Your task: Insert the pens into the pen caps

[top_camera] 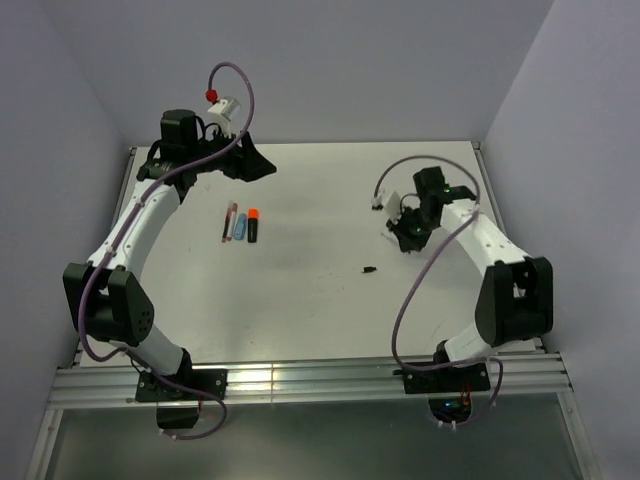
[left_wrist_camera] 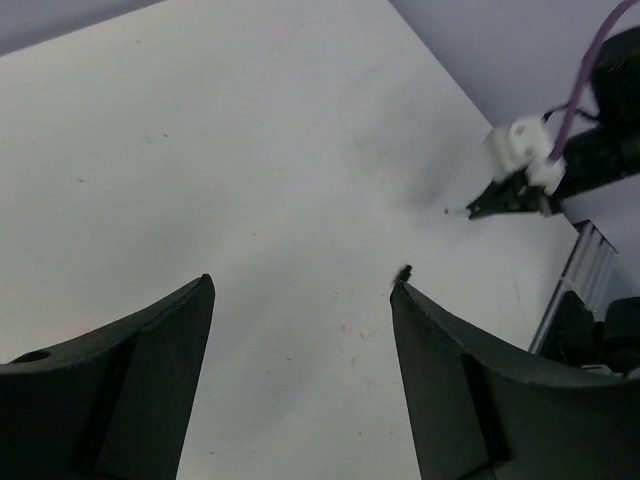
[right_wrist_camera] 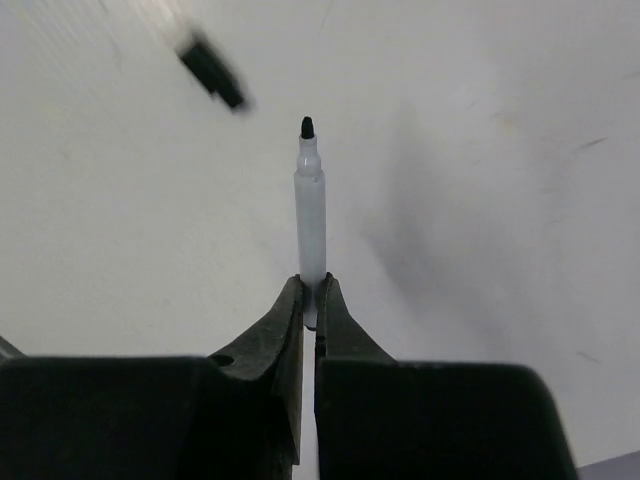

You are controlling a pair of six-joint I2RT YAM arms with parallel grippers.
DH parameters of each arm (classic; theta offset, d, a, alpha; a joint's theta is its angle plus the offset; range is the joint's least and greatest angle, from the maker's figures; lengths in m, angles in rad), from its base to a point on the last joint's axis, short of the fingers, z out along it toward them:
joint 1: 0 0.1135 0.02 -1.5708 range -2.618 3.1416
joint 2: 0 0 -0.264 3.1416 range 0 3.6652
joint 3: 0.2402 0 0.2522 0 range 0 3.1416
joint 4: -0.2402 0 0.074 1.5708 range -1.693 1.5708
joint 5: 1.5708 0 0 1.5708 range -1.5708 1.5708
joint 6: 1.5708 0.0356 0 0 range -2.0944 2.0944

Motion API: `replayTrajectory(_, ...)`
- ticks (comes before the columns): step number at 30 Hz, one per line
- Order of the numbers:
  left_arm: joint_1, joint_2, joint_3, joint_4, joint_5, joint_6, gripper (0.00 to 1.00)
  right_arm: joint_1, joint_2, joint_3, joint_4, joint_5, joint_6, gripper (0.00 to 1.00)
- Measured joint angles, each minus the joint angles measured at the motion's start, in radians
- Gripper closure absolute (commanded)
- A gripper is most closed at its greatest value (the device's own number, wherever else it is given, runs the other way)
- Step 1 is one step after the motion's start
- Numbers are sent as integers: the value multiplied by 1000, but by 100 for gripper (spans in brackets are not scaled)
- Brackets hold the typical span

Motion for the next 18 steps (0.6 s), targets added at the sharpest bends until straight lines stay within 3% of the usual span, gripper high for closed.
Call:
replayTrajectory(3,-18,-67,-103,92,28,-84,19,-23,-97,143,-25,-151,68,100)
replayTrajectory(9,-115,-178,-320,375,74,-335,1,6,-192,298,25,-499,294,100)
replayTrajectory(13,-181,-191,-363,486,77,-460,0,56,-190,255,149,-640,493,100)
replayTrajectory(18,-257,-192,-364,565,61,-546,7,122,-190,211,257,-709,663,100)
